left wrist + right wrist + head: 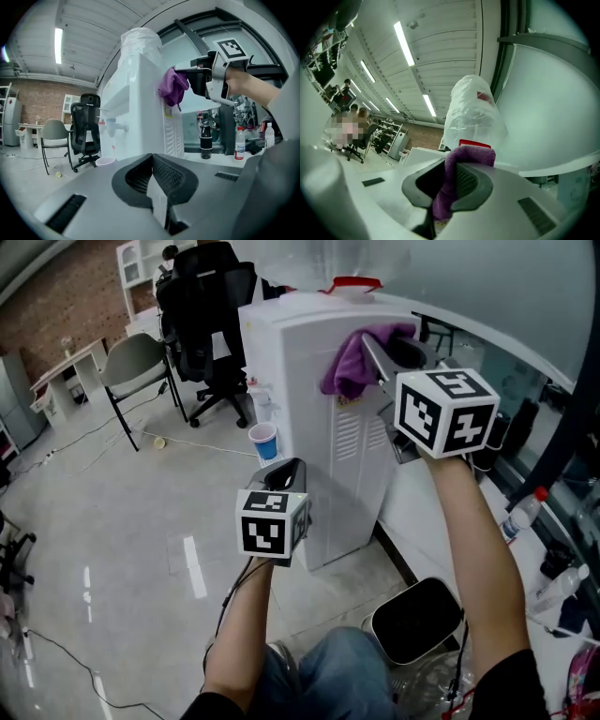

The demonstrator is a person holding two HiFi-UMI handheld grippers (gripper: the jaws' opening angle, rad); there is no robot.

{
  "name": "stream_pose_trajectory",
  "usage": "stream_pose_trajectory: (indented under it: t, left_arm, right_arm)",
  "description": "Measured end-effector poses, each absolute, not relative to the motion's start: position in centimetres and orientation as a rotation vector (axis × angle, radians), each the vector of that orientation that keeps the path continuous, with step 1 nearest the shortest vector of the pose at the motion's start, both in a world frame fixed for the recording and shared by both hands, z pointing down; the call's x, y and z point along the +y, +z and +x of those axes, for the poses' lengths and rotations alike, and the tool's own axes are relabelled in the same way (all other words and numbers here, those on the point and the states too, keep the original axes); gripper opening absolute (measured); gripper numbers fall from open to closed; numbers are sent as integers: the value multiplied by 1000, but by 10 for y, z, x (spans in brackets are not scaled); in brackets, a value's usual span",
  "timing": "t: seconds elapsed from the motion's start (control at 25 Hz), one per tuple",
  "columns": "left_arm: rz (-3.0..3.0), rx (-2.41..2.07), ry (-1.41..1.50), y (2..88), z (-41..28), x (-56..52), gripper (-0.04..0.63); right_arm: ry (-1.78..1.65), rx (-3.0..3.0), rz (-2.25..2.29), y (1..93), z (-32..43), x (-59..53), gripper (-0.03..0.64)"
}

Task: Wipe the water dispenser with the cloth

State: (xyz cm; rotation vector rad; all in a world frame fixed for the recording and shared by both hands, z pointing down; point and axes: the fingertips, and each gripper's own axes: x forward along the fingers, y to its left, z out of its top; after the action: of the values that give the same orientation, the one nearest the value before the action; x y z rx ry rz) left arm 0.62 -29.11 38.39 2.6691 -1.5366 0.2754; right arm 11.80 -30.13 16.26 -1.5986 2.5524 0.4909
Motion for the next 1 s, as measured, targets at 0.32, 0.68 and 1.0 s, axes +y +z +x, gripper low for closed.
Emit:
stream_pose_trajectory:
  t: [0.32,0.68,1.0]
  left_arm:
    - [2658,-1570,243,378,-8,-289,28]
    - [2643,-1584,222,381,-8,-287,28]
    - [2637,-1588,233,388,-7,-287,28]
  right_arm:
    - [458,2523,-1574,156,105,-316,32]
    - [428,2556,-1589,190,106,-313,32]
    - [350,2586,-1611,235,107,-318,32]
